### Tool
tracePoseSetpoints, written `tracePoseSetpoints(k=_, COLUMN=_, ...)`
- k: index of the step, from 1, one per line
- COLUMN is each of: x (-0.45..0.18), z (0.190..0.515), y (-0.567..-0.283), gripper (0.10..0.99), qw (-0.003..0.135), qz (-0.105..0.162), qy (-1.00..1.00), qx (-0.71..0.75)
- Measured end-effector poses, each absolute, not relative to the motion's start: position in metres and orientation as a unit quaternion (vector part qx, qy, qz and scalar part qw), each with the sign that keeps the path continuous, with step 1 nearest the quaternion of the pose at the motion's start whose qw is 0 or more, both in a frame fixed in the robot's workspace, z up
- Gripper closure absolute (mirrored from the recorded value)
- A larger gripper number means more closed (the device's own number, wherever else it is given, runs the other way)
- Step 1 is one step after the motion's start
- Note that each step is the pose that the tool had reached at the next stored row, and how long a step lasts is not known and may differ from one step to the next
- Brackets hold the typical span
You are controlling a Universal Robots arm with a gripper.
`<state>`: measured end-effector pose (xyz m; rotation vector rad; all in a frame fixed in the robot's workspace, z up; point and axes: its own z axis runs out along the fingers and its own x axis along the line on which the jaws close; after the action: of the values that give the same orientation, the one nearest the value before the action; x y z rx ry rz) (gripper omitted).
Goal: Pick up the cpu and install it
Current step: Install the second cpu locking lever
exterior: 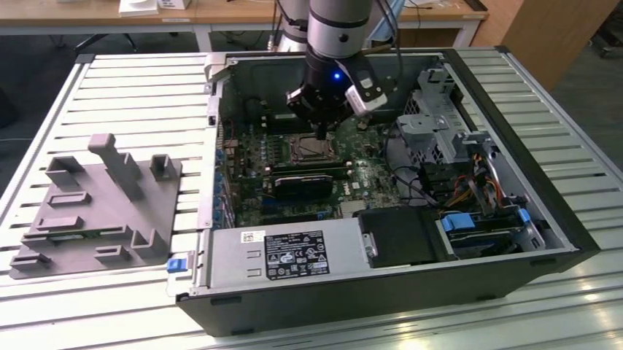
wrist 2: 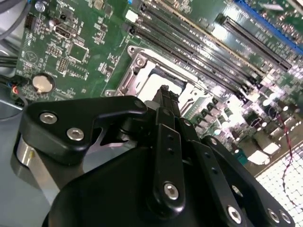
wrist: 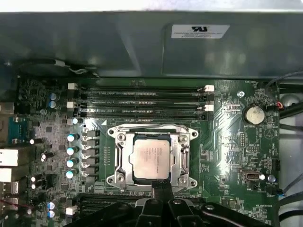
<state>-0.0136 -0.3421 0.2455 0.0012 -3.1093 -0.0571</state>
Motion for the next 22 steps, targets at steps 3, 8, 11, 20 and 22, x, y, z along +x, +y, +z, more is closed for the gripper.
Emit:
tracePoseSetpoints(k=3, x=-0.014, z=0.244, y=-0.343, gripper=0.98, qw=0.016, qz=-0.019, qy=-1.0, qx=0.001)
tracePoseSetpoints(k=8, x=-0.013, z=0.243, y=-0.348, gripper=0.98, qw=0.016, qz=-0.02, qy=-1.0, qx=0.001)
tracePoseSetpoints(k=11, x=-0.014, z=0.242, y=-0.353, gripper=0.98, qw=0.016, qz=-0.02, qy=-1.0, qx=0.001)
tracePoseSetpoints(k=20, x=-0.018, z=0.241, y=-0.365, gripper=0.98, qw=0.016, qz=-0.02, qy=-1.0, qx=0.001)
tracePoseSetpoints(k=22, x=-0.022, z=0.241, y=-0.366, gripper=0.98, qw=0.016, qz=-0.02, qy=-1.0, qx=0.001)
